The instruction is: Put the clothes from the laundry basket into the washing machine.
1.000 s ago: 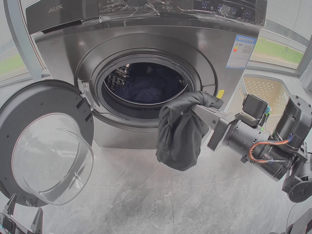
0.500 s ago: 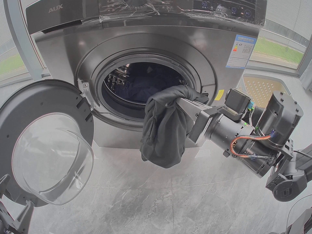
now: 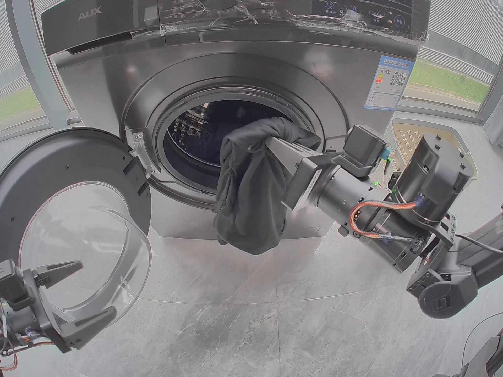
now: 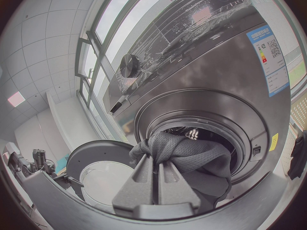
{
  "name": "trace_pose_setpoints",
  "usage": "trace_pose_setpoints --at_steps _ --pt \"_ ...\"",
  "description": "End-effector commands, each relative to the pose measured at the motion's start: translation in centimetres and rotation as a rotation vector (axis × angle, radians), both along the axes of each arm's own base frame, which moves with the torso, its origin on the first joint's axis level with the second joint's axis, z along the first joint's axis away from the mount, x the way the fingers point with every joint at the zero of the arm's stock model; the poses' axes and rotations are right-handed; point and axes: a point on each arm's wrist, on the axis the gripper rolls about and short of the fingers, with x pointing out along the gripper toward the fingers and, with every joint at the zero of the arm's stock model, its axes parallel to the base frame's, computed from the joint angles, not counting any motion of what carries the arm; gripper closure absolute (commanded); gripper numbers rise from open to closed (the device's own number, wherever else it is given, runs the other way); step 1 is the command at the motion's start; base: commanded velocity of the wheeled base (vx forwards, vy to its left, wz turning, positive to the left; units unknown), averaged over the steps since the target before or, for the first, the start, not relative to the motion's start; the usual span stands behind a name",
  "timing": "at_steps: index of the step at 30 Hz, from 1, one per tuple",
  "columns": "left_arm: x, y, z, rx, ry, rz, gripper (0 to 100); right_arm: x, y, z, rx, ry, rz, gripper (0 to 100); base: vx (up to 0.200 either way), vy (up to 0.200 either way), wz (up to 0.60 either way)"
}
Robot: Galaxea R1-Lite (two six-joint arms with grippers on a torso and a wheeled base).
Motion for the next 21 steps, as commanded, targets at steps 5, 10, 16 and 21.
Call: trace_pose_setpoints --at_steps 5,10,16,21 --pt "7.3 -4.7 -2.4 0.043 0.199 -0.205 0 1.6 1.9 -0.2 0.019 -0.017 -0.005 100 0.000 0.000 0.00" --pt "9.5 -6.0 -3.0 0.052 0.230 -0.224 0 2.0 2.2 -0.5 0.016 -0.013 -0.008 100 0.000 0.000 0.00" --pt "12.2 -8.3 -3.1 0.030 0.236 -0.265 0 1.8 2.2 -0.6 0.015 -0.010 -0.005 100 0.000 0.000 0.00" --pt "13.8 -9.9 -3.6 0.009 0.270 -0.286 0 1.8 2.3 -0.6 0.010 -0.012 -0.005 100 0.000 0.000 0.00"
